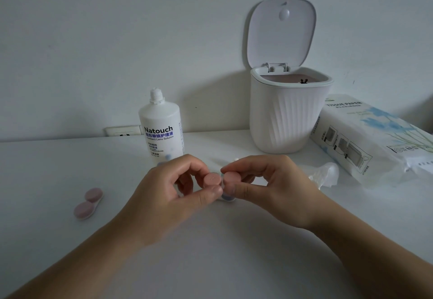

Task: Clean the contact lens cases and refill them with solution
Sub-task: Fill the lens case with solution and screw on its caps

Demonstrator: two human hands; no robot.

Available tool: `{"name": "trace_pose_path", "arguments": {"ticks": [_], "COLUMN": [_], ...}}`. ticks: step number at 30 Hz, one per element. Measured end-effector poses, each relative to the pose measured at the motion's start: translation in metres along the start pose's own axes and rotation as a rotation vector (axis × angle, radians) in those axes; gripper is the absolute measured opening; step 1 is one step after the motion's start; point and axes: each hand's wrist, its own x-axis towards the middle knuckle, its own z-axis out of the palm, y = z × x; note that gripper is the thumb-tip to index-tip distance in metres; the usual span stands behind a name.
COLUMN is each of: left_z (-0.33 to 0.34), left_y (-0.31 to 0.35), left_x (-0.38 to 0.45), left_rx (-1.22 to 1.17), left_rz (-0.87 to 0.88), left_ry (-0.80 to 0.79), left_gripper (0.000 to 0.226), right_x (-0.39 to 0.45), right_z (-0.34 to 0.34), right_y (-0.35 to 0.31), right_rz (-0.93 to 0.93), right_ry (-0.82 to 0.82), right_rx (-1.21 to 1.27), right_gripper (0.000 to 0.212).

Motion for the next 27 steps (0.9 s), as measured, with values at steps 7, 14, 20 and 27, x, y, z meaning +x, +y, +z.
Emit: {"name": "trace_pose_path", "arguments": {"ticks": [7,14,20,27], "left_z": [-0.0034,-0.0004,-0.0034,-0.0046], "left_y": [0.0004,0.0013,0.0014,0.0005], "left_x": [-0.0007,0.0001,0.0018,0.0018], "left_rx": [0.029,-0.075,-0.287,-0.336], "left_rz": [0.026,-0.02,-0.076,-0.1], "left_ry": [-0.047,0.005,-0.094,-0.141], "left_gripper": [0.027,0.028,0.022,0.023], "right_x": [-0.0011,-0.0008,-0.0018,-0.004], "right_z": [0.0004,-0.0001,0.0008,-0.0013], "right_y": [-0.001,-0.0013,-0.0008,-0.0021], "right_rz": [0.003,0.013,0.009,0.0], "right_ry": [-0.003,-0.024,-0.053,-0.099], "right_rx": [0.026,0.02,0.042,0.001], "right_gripper": [0.02,0.023,0.025,0.023]}}
